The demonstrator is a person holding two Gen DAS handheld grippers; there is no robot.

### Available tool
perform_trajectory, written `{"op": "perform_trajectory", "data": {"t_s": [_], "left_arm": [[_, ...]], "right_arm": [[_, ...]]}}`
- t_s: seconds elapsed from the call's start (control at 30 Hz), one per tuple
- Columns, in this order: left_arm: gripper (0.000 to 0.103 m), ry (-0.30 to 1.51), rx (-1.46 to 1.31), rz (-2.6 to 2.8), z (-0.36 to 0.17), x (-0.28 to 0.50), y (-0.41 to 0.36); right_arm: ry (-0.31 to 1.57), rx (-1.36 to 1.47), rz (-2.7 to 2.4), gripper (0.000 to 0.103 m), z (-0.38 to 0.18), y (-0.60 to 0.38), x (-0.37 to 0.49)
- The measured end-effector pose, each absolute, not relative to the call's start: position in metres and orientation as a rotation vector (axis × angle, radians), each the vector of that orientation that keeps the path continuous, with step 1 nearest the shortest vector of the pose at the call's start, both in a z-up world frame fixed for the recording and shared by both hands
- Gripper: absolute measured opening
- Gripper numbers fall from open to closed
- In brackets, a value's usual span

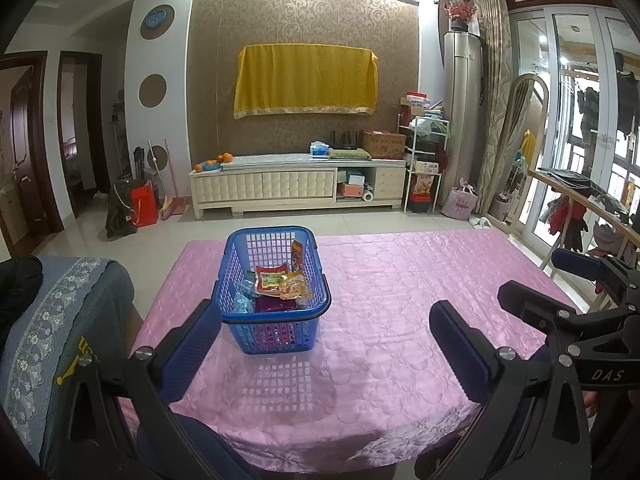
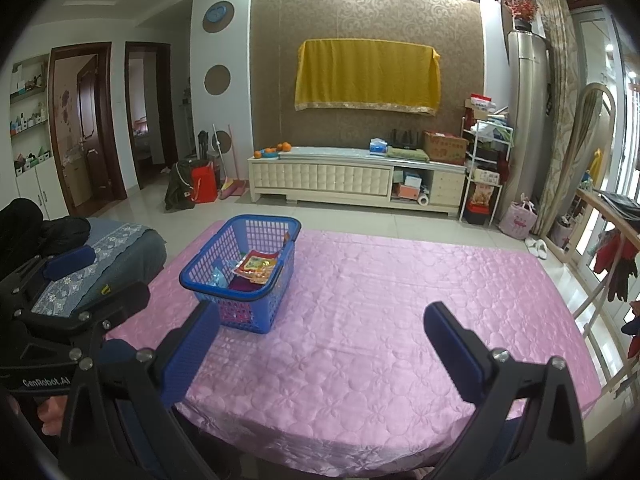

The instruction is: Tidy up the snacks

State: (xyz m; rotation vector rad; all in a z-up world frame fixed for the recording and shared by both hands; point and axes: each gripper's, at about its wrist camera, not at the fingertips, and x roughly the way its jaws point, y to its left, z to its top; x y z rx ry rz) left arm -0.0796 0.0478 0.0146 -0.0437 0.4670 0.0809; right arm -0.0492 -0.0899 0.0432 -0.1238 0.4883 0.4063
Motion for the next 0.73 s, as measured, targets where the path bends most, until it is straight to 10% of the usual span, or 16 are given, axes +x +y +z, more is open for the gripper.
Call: {"op": "perform_trajectory", "data": {"t_s": [0.73], "left_arm": [[0.103,0.473,-0.033,0.077,0.0146,-0.0808,0.0488]], "right_arm": [[0.494,-0.12,0.401,0.103,0.0427,-0.091,-0.0527]]}}
